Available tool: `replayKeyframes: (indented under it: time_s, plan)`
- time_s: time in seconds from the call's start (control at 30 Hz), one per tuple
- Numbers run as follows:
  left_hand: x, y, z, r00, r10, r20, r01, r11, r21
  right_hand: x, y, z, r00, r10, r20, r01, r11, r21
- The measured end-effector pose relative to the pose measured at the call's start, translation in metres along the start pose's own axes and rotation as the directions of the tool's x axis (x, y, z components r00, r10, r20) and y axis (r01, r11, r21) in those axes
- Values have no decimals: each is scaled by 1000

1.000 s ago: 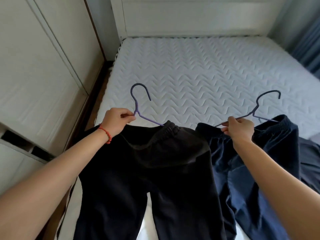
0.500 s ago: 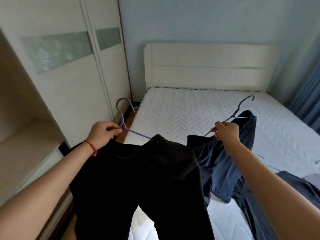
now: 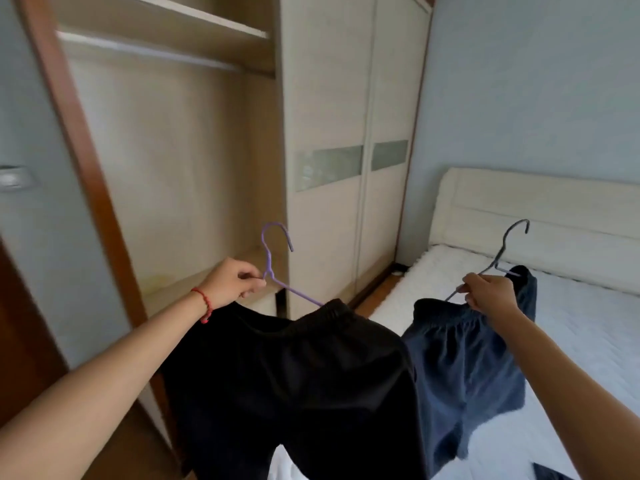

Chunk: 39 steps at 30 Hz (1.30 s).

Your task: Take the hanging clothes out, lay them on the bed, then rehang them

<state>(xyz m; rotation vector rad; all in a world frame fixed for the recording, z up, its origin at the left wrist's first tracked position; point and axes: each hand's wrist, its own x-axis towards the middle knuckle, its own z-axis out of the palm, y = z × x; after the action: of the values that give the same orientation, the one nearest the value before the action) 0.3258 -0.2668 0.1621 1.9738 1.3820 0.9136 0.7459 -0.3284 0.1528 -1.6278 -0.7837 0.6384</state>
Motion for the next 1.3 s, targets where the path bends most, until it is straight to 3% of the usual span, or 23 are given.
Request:
replayKeyframes:
  time_s: [0.27, 0.67, 0.8, 1.1, 1.3]
  plan:
    - [-76, -56, -128, 981, -87, -172, 104, 990, 96, -54, -44, 126, 967, -41, 251, 30, 999, 45]
    - [-115, -158, -295, 907, -246, -343, 323, 927, 190, -110, -71, 306, 920, 55, 388, -100, 990, 96]
    - [-104, -180, -310, 865, -321, -386, 415, 890, 189, -112, -71, 351, 903, 68, 424, -87, 996, 24]
    - [-25, -187, -275, 775, -486, -405, 560, 824, 83, -77, -107, 409, 874, -120, 471, 147, 989, -20]
    - [39, -165, -238, 707, -638, -305, 611, 768, -191, -31, -128, 426, 855, -228, 465, 224, 972, 65]
